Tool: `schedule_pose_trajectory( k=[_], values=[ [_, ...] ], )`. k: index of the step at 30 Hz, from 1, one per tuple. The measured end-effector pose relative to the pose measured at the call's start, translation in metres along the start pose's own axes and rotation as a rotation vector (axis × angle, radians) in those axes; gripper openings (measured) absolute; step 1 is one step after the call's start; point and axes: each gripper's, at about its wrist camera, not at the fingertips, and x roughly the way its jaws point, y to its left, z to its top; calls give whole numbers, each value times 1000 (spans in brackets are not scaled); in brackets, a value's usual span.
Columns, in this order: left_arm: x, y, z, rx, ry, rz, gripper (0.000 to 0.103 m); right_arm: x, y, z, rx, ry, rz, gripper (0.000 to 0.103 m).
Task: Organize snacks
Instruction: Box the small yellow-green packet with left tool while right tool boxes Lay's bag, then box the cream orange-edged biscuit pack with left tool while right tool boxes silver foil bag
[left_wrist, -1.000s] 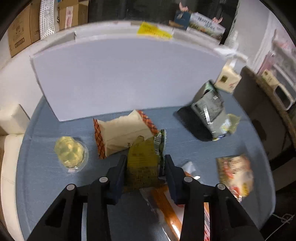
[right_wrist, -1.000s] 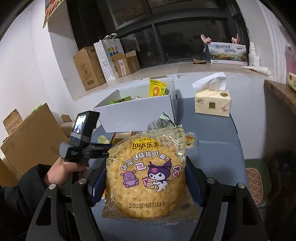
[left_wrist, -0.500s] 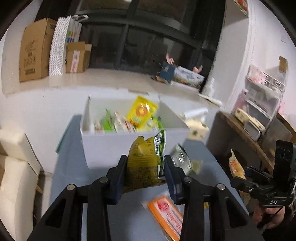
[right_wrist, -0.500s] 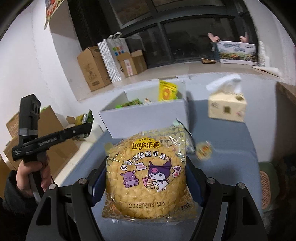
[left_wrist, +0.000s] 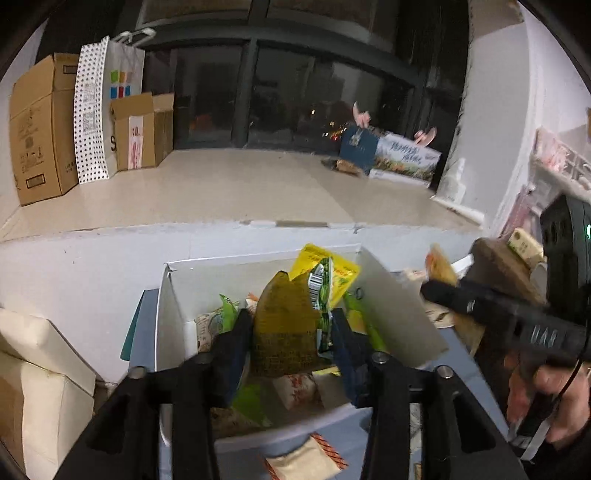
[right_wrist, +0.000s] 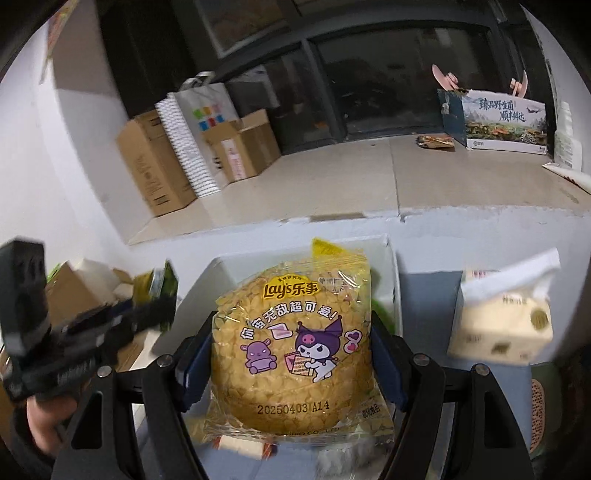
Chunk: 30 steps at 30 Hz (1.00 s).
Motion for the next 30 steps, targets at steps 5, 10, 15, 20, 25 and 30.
schedule_pose_trajectory(
  k=[5, 10, 15, 20, 25, 30],
  values=[
    [-2, 18, -9, -42, -16, -9, 103, 6, -18, 14, 79, -16, -6, 103],
    [-11, 26, -17, -52, -10, -4, 103, -5, -12, 7, 53, -36, -4, 103],
    [-35, 16, -24, -27, -29, -47, 103, -26, 13, -2, -35, -73, -4, 103],
    [-74, -7, -48, 37, -51, -95, 103, -69, 44, -32, -152, -126, 27, 103],
    [-115, -24, -96, 49, -64, -117, 103, -120, 54, -84, -192, -171, 54, 103],
    [-147, -36, -149, 41, -56, -140, 103, -161, 42, -153, -163, -168, 38, 103]
  ],
)
